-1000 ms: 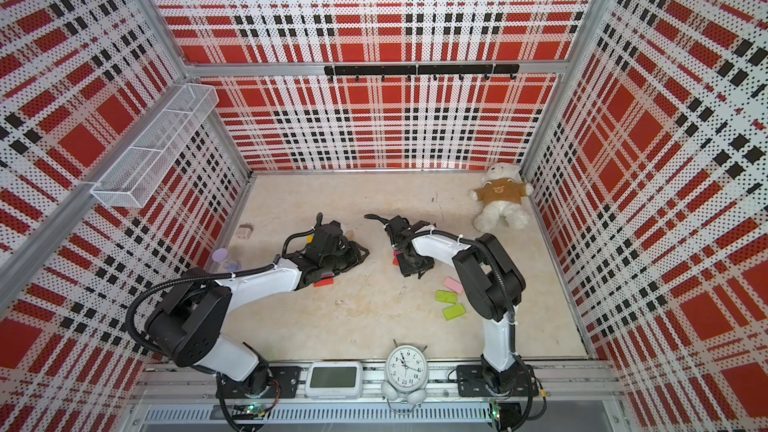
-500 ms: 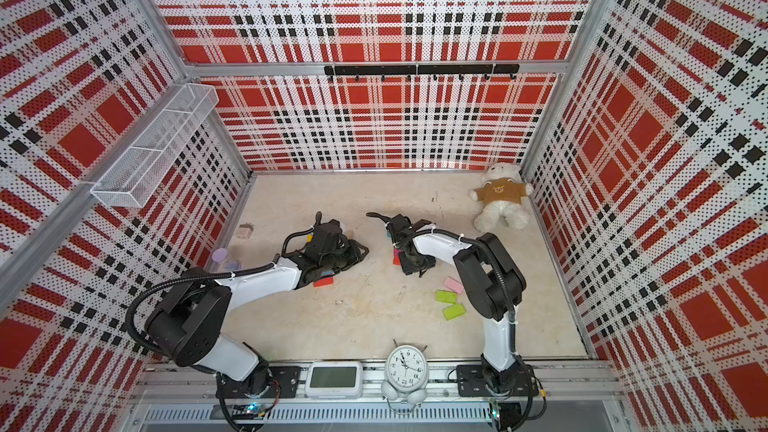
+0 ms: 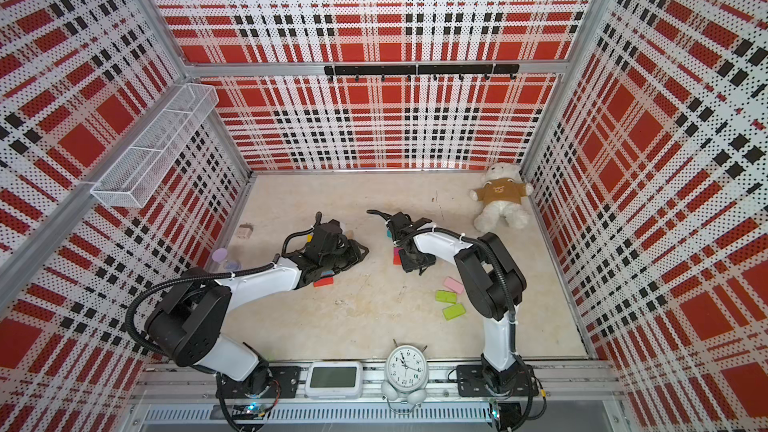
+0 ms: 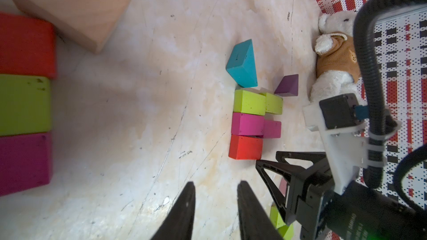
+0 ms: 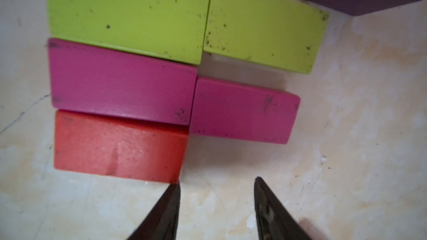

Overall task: Assemble a carrot with building blocks
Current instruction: Assemble the building block at the center of the board.

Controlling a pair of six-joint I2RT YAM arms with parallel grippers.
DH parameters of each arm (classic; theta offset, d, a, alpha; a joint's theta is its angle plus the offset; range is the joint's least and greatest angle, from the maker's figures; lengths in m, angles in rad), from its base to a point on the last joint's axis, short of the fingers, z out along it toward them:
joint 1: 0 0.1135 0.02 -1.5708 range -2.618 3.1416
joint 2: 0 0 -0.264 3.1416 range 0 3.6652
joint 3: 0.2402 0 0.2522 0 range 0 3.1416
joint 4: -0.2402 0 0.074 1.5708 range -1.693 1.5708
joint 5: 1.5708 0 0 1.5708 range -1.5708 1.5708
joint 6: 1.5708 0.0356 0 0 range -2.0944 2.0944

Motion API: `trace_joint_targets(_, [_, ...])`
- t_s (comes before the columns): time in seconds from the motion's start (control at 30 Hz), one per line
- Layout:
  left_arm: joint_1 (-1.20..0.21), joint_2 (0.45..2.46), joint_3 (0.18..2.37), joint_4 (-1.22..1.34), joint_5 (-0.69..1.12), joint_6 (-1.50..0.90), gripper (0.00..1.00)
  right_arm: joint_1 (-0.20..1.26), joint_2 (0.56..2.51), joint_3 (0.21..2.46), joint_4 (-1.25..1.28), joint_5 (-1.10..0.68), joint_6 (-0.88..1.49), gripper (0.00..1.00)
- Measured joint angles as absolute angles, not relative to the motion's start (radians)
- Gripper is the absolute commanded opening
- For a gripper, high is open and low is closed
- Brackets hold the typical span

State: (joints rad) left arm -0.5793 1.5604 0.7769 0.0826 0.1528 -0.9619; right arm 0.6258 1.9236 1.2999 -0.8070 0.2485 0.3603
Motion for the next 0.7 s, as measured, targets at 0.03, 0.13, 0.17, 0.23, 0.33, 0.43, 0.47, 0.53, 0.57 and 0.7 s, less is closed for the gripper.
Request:
trace_joint_targets(0.03, [-0.579,1.560,0.777,0.083,0.152,-0.962,0.35,0.626,1.924,1.300,-0.807,0.248,0.360,0.54])
trace_joint_targets(0.13, [-0.579,1.560,0.777,0.083,0.153,-0.962,0.35,0.623,1.924,1.300,-0.802,0.248,0.361,0.54])
trace_joint_targets(0.17, [-0.579,1.560,0.777,0.083,0.153,-0.962,0.35,0.622,1.924,1.300,-0.800,0.248,0.363,0.54])
trace_joint_targets(0.23, [-0.579,1.560,0.777,0.083,0.152,-0.962,0.35,0.621,1.924,1.300,-0.795,0.248,0.365,0.54])
trace_joint_targets(0.33, [-0.579,1.560,0.777,0.083,0.153,-0.962,0.35,0.620,1.924,1.300,-0.792,0.247,0.368,0.54])
trace_joint_targets(0.43, [-0.579,1.561,0.777,0.083,0.153,-0.962,0.35,0.620,1.924,1.300,-0.791,0.247,0.368,0.54])
trace_joint_targets(0.47, [-0.579,1.561,0.777,0.083,0.153,-0.962,0.35,0.620,1.924,1.300,-0.791,0.248,0.368,0.54])
trace_joint_targets(0.53, [-0.579,1.560,0.777,0.083,0.153,-0.962,0.35,0.620,1.922,1.300,-0.794,0.248,0.371,0.54])
trace_joint_targets(0.57, [-0.579,1.561,0.777,0.083,0.153,-0.962,0.35,0.620,1.917,1.299,-0.797,0.247,0.374,0.54])
trace_joint_targets(0.7, [-0.579,1.561,0.777,0.084,0.153,-0.962,0.35,0.617,1.836,1.277,-0.826,0.248,0.392,0.62])
